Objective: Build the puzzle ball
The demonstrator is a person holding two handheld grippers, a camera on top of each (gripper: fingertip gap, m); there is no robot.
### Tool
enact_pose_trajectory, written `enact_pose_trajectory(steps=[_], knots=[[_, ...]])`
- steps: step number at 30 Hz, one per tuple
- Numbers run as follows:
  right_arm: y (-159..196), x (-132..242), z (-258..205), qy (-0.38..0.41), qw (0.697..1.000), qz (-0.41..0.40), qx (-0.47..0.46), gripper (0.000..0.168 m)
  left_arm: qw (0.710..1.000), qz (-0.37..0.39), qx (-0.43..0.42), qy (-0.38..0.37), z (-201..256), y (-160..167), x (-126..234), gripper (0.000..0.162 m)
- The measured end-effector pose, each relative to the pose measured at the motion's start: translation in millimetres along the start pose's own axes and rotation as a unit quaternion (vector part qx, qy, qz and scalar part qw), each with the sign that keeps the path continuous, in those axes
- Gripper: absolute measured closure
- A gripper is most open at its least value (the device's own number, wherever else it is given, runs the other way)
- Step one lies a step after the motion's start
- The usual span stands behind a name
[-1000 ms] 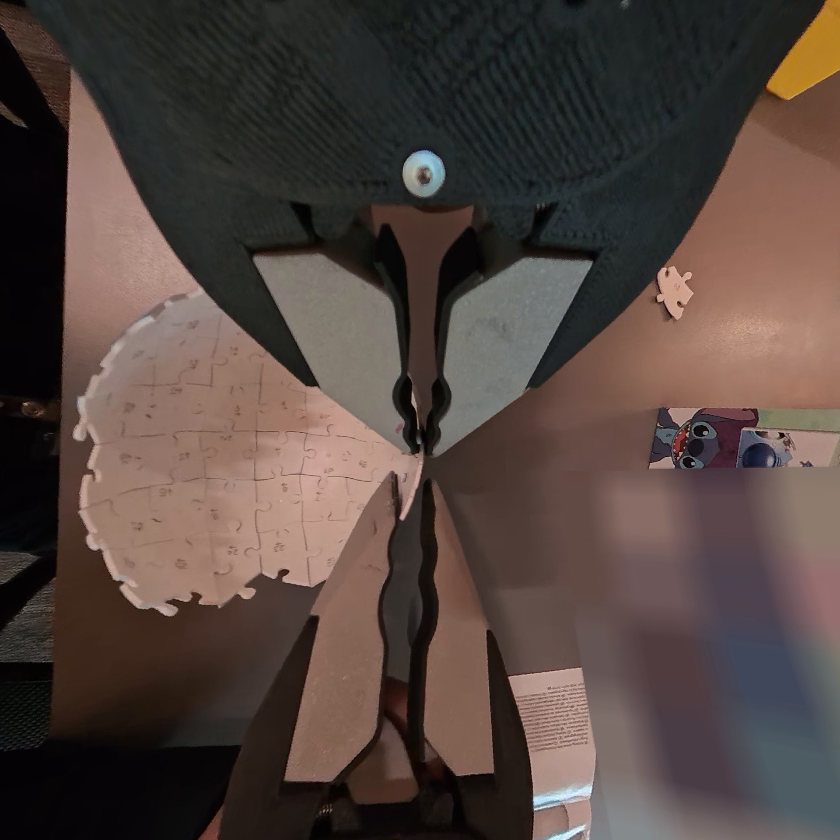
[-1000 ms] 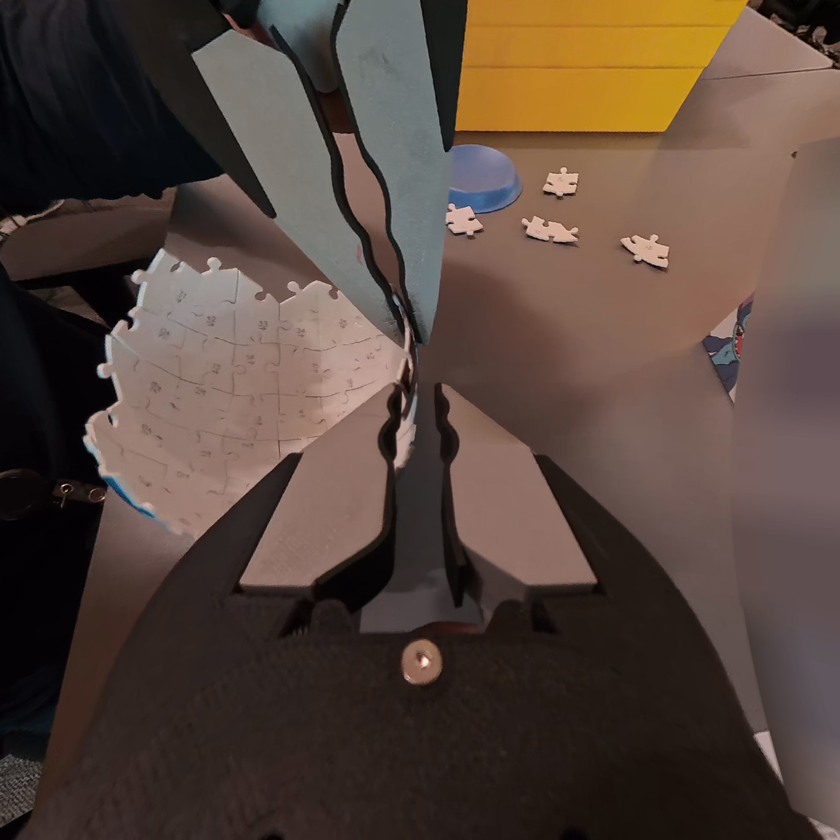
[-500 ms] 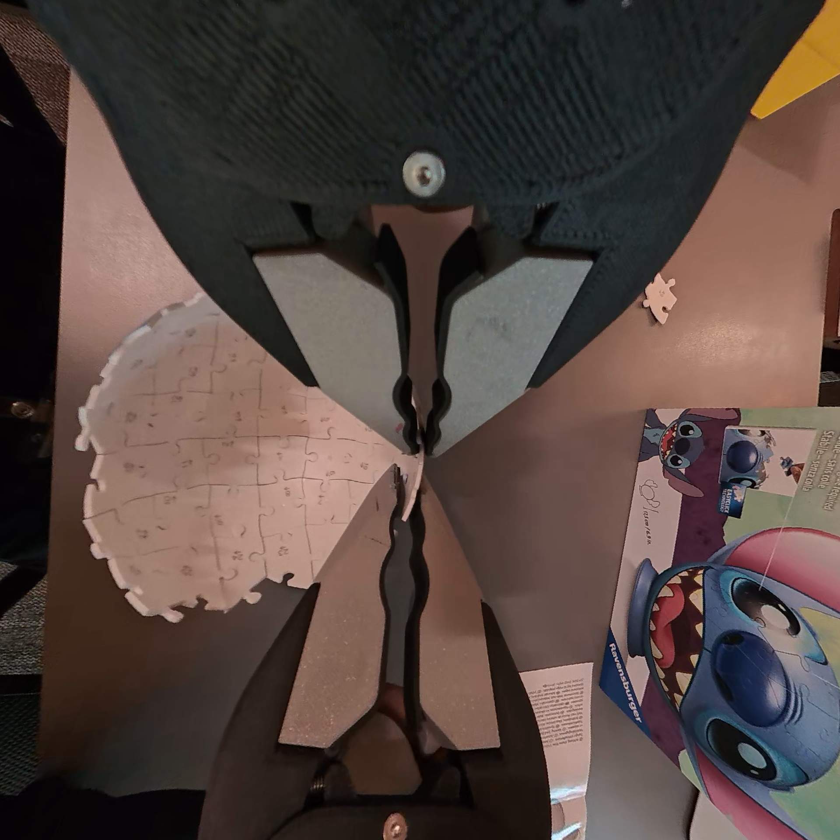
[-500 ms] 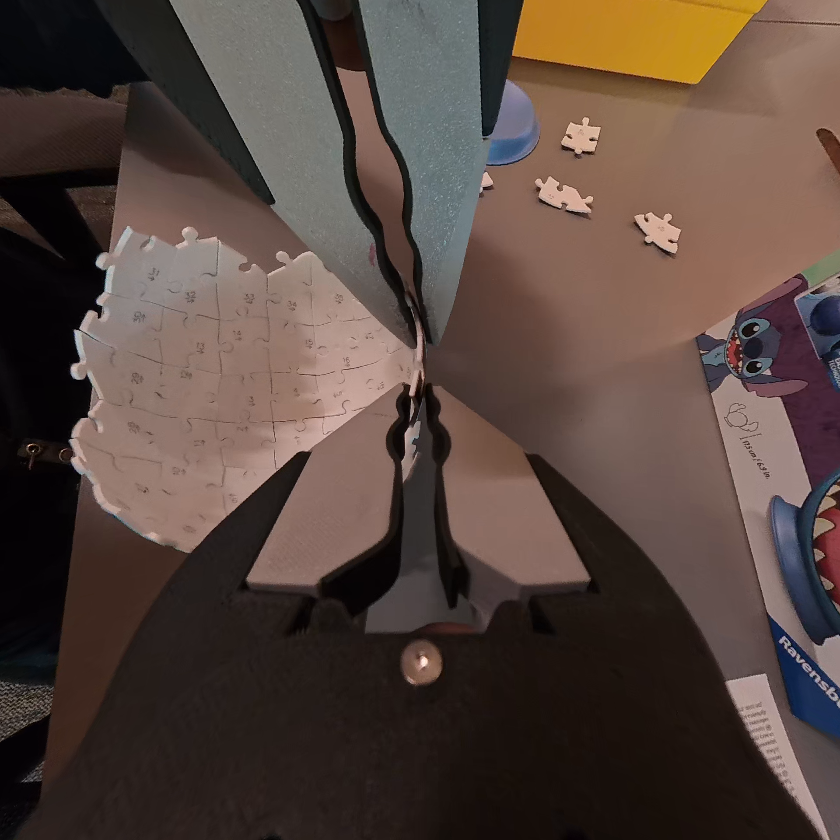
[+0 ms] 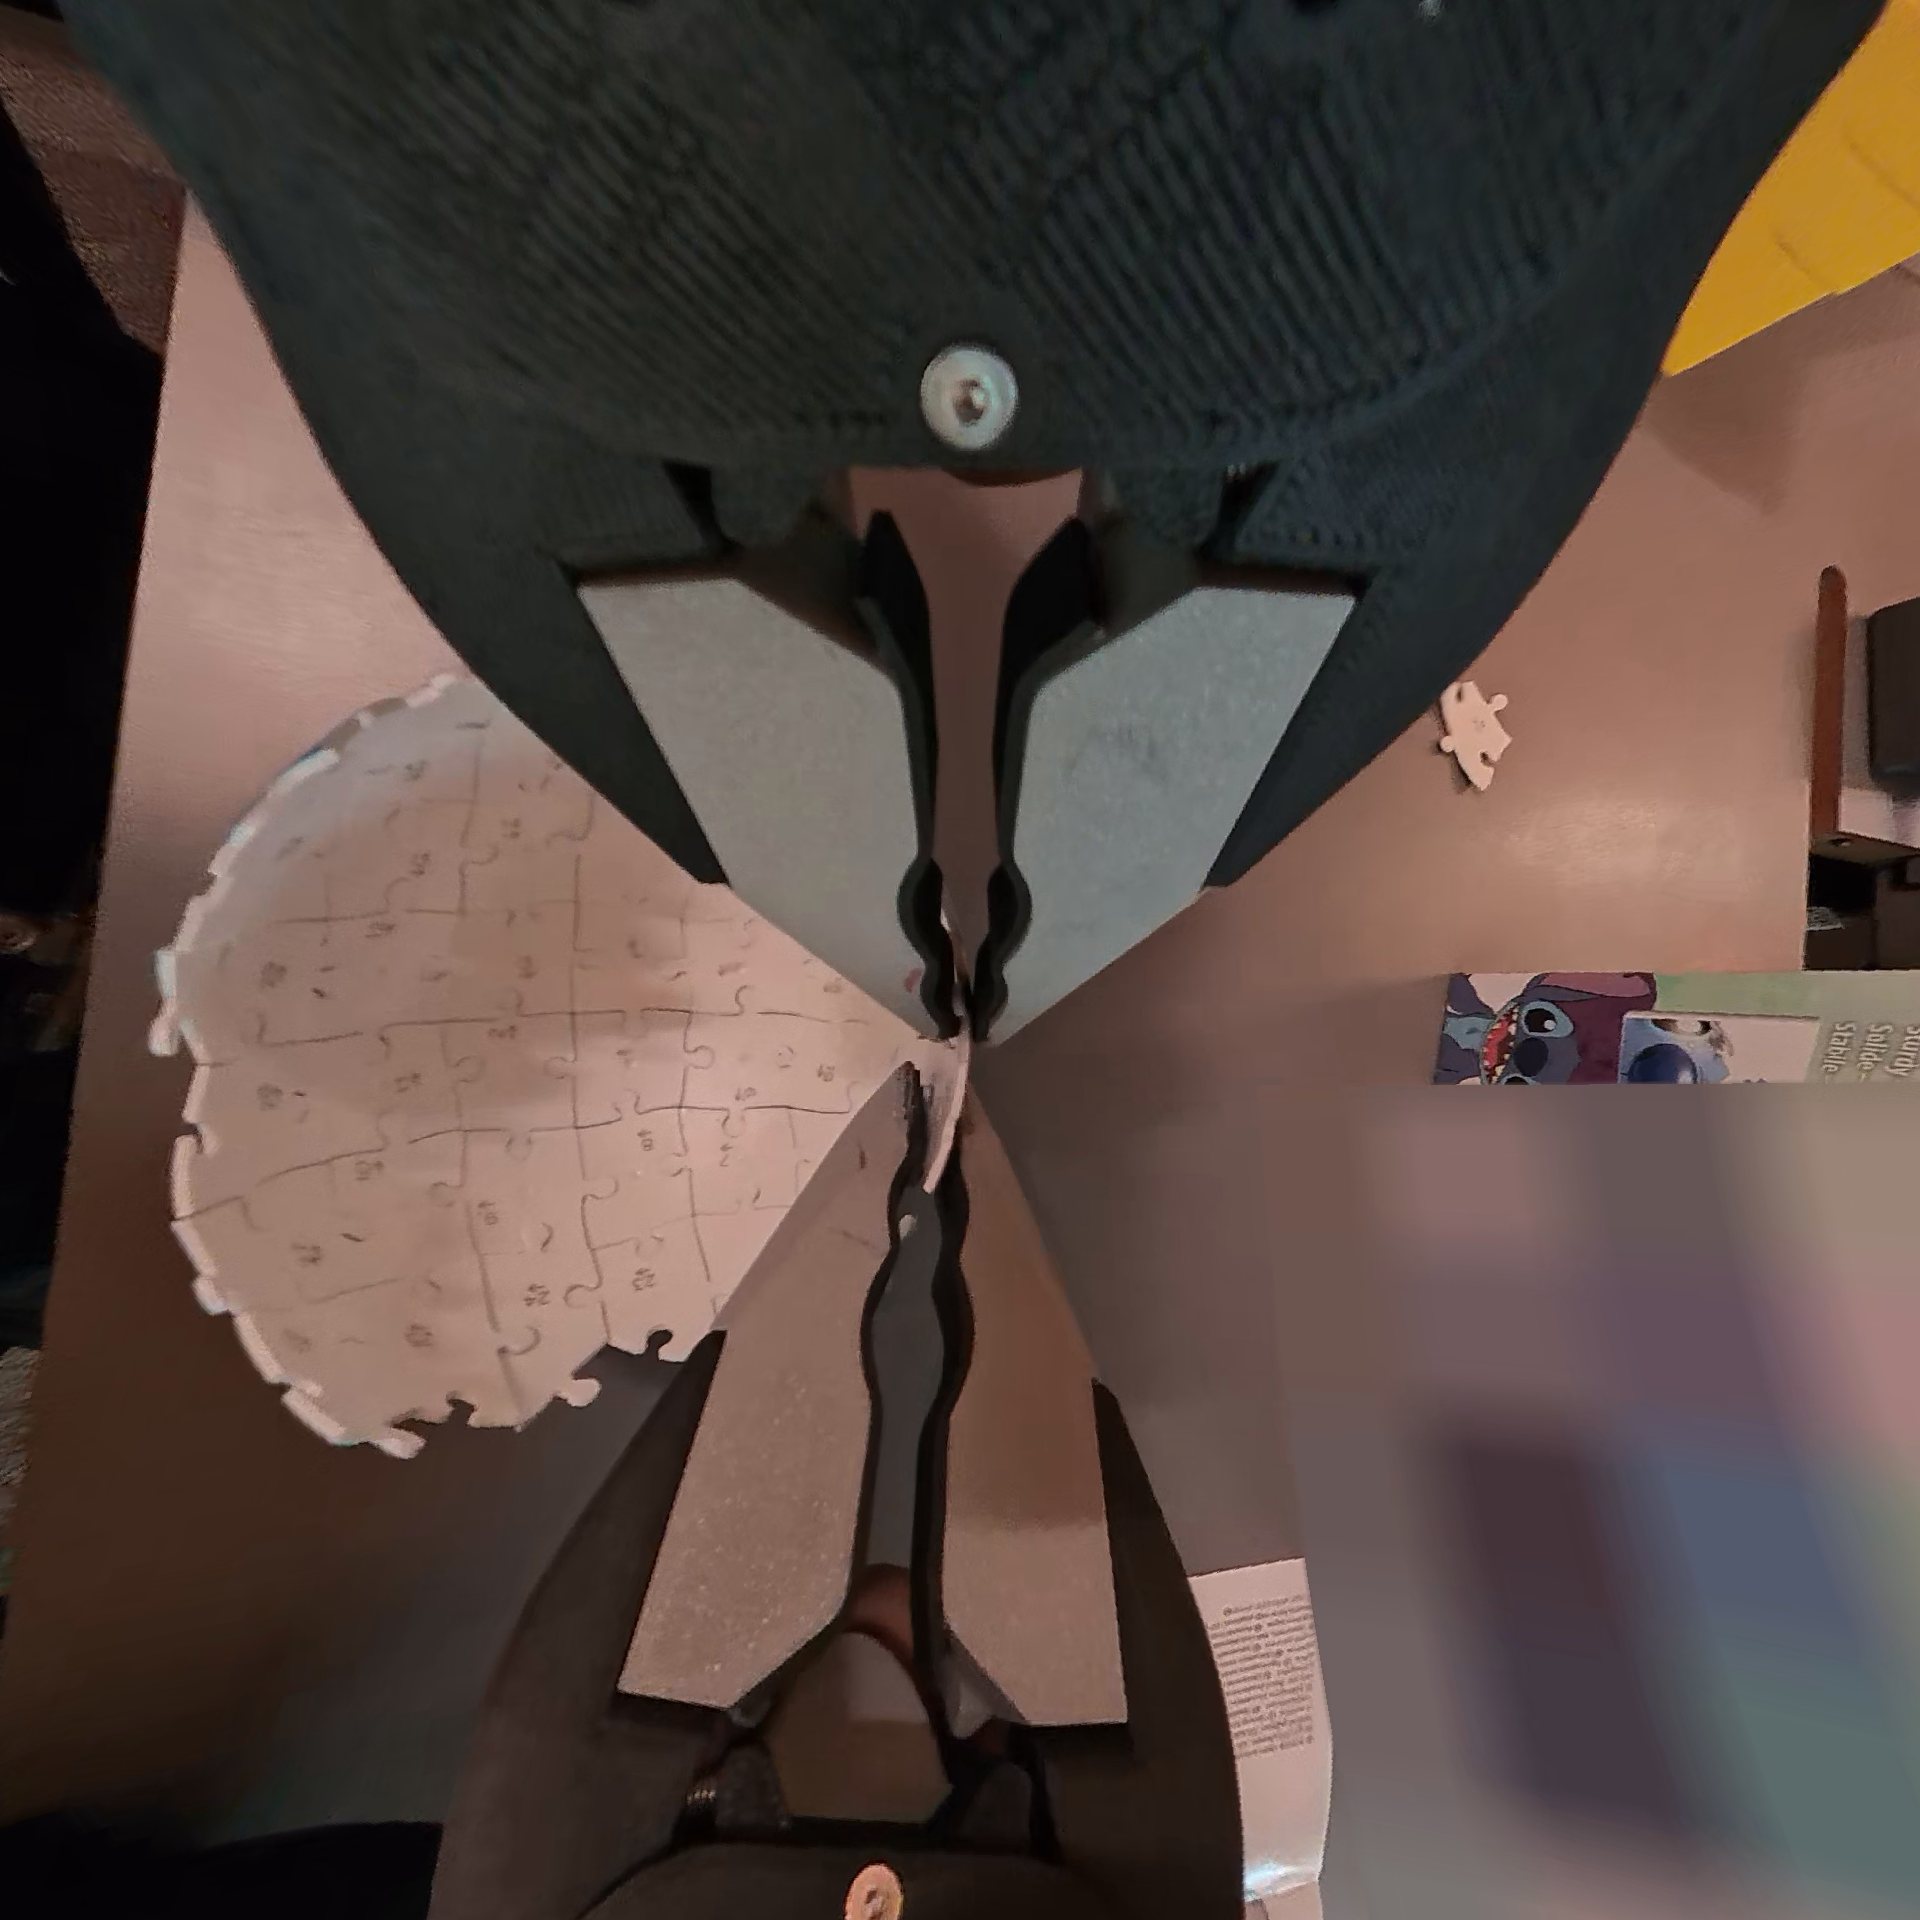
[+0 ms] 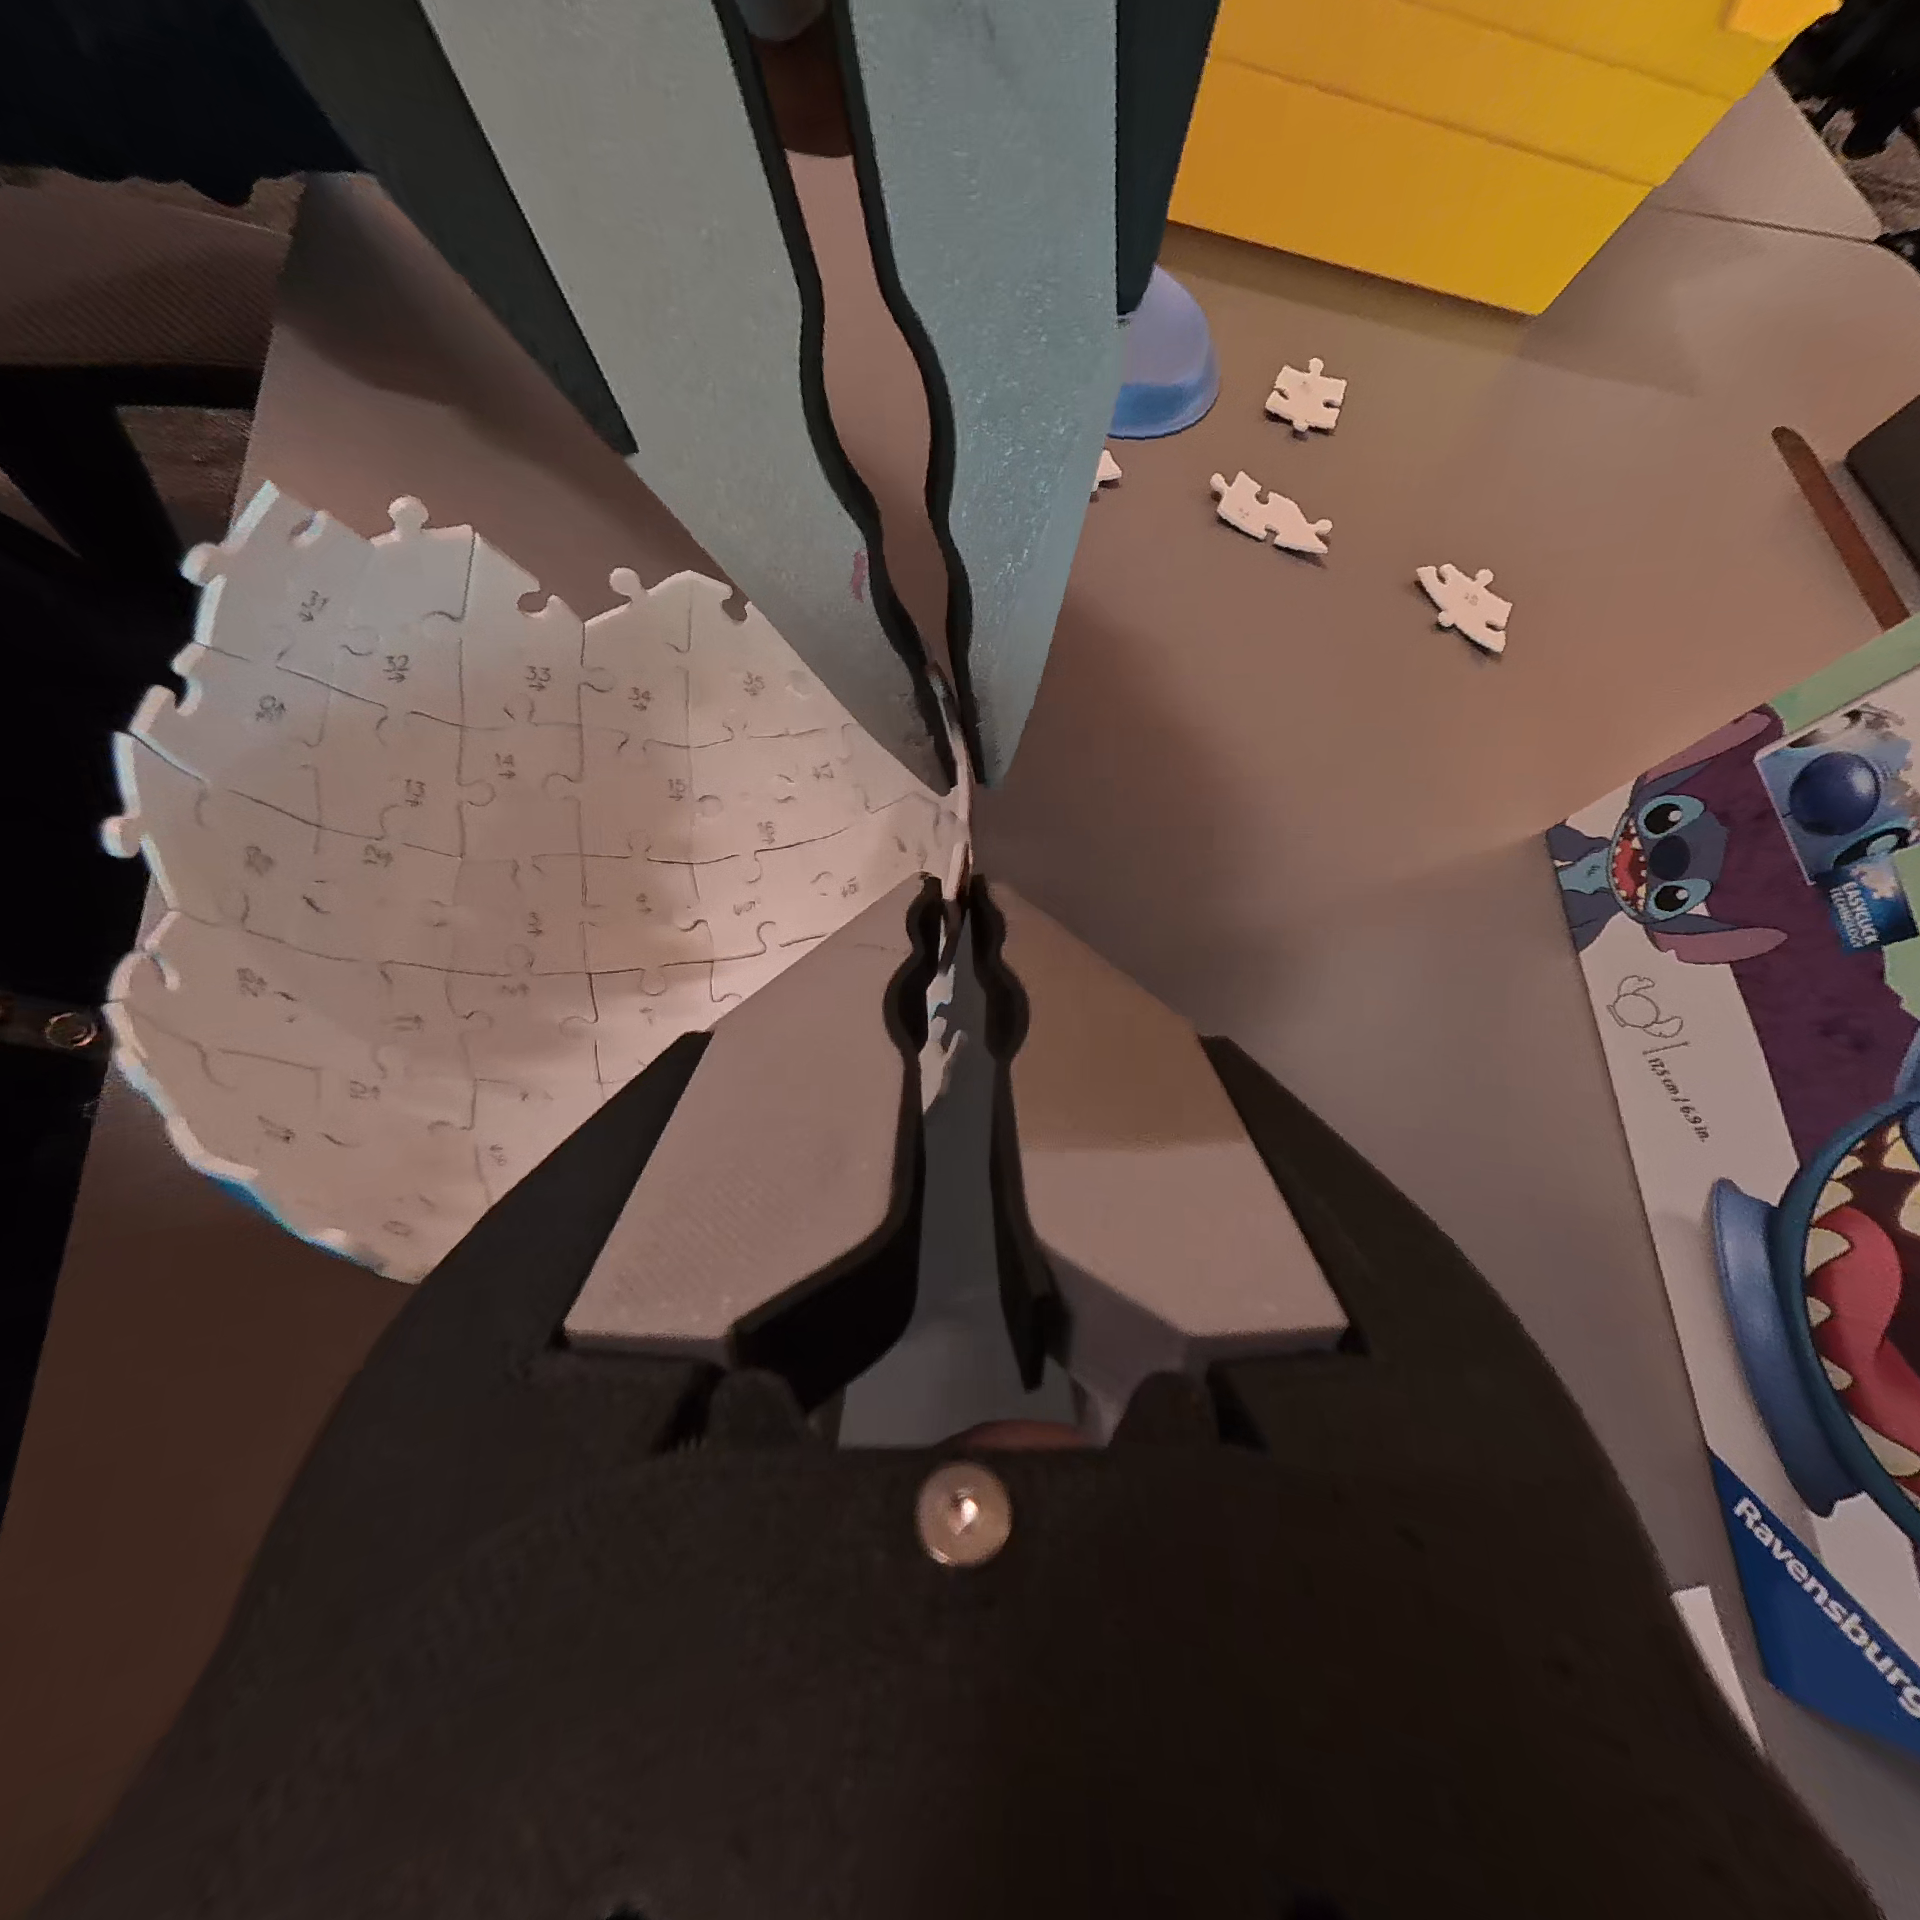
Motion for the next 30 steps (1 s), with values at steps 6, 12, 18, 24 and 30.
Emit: enact_pose_trajectory(steps=[6,12,18,24,30], knots=[[0.1,5.0,0.8,0.003,1.000,-0.007,-0.001,0.168,1.000,-0.006,-0.014,-0.018,-0.8,-1.6,2.9,0.161],[1.5,3.7,1.1,-0.001,1.000,-0.005,-0.012,0.163,1.000,-0.007,-0.006,-0.007,0.0,-0.3,1.8,0.161],[1.5,1.3,1.3,-0.002,1.000,-0.001,-0.004,0.165,1.000,-0.008,-0.001,-0.003,-1.3,0.9,0.5,0.161],[1.6,0.5,0.9,-0.003,1.000,0.004,0.008,0.166,1.000,-0.006,0.008,0.005,-2.0,2.0,0.7,0.161],[1.3,-0.4,1.1,-0.010,1.000,0.012,0.003,0.167,1.000,-0.007,0.013,0.006,-1.4,2.7,1.9,0.161]])
Point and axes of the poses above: each gripper's, where its closed fingertips meet, x back along the fingers, y out of its underside, z = x × y across the jaws, the point moved 4 cm from there along x, back along the fingers, and after that the axes turned 8 degrees about z, right-handed, at the moved point
